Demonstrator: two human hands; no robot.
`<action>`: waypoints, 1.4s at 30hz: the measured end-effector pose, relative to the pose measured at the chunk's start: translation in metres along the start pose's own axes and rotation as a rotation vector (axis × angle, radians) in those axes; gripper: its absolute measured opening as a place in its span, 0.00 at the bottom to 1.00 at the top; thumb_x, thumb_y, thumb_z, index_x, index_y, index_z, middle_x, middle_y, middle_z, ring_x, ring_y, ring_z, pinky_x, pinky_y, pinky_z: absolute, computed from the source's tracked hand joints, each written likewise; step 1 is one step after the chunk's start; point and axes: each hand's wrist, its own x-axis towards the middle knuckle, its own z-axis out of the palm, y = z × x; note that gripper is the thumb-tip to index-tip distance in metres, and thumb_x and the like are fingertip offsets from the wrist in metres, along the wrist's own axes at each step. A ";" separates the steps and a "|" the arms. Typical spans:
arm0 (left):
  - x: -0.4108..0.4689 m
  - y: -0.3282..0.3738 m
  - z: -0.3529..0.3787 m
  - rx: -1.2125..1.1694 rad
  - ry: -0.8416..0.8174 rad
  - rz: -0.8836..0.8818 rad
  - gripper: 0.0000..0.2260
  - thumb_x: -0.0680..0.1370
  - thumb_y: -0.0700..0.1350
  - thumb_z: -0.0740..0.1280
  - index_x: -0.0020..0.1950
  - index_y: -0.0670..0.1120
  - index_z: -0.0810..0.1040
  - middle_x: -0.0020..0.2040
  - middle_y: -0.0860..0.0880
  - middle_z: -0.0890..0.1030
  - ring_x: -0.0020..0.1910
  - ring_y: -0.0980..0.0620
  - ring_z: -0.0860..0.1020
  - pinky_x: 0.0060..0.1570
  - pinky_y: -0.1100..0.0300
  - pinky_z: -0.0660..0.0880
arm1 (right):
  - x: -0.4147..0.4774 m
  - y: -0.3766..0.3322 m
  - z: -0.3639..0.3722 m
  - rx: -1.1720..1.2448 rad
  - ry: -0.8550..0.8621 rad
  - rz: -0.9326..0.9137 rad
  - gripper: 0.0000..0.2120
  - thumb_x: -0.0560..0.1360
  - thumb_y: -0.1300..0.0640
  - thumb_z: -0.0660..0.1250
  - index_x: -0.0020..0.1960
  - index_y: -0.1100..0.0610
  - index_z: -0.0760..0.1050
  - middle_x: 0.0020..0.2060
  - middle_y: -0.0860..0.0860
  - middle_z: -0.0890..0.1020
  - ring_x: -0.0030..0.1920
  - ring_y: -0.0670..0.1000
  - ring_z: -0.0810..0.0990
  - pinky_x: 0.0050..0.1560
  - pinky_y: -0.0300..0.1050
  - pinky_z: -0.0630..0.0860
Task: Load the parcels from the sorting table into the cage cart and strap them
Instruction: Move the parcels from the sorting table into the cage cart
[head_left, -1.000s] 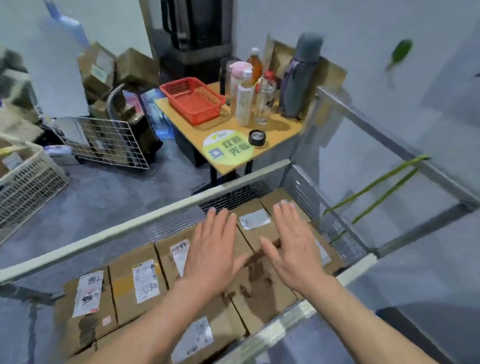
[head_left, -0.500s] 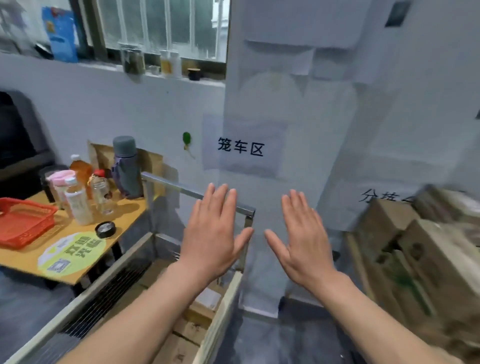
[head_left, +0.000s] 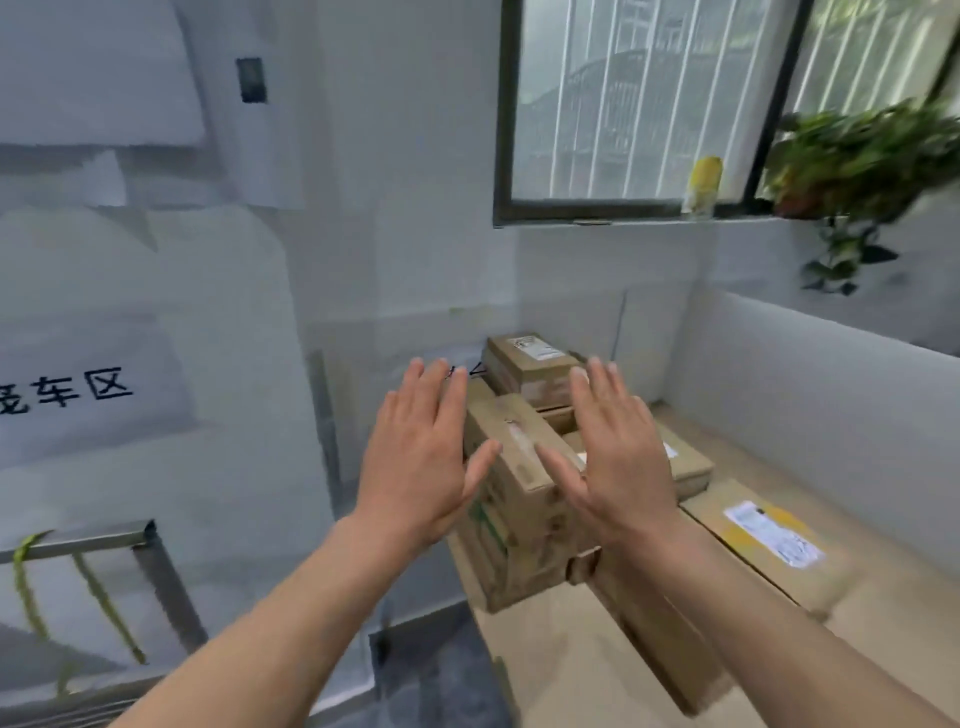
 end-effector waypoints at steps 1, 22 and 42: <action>0.008 0.016 0.010 -0.014 -0.008 0.014 0.34 0.78 0.62 0.55 0.73 0.38 0.67 0.72 0.38 0.70 0.73 0.35 0.66 0.67 0.40 0.68 | -0.004 0.019 -0.008 -0.013 0.004 0.033 0.37 0.78 0.37 0.56 0.77 0.61 0.62 0.77 0.59 0.63 0.77 0.59 0.60 0.71 0.64 0.66; 0.054 0.183 0.244 -0.266 -0.541 0.205 0.31 0.81 0.60 0.57 0.78 0.45 0.55 0.77 0.46 0.58 0.76 0.47 0.55 0.74 0.51 0.61 | -0.137 0.252 -0.018 -0.239 -0.367 0.713 0.36 0.80 0.36 0.52 0.81 0.53 0.51 0.81 0.52 0.53 0.81 0.52 0.48 0.77 0.52 0.53; 0.014 0.193 0.364 -0.073 -1.015 0.271 0.27 0.78 0.64 0.57 0.72 0.50 0.62 0.70 0.44 0.62 0.68 0.42 0.60 0.59 0.40 0.68 | -0.182 0.277 0.071 -0.340 -0.773 0.848 0.26 0.76 0.34 0.56 0.68 0.48 0.68 0.56 0.49 0.76 0.58 0.53 0.72 0.54 0.46 0.70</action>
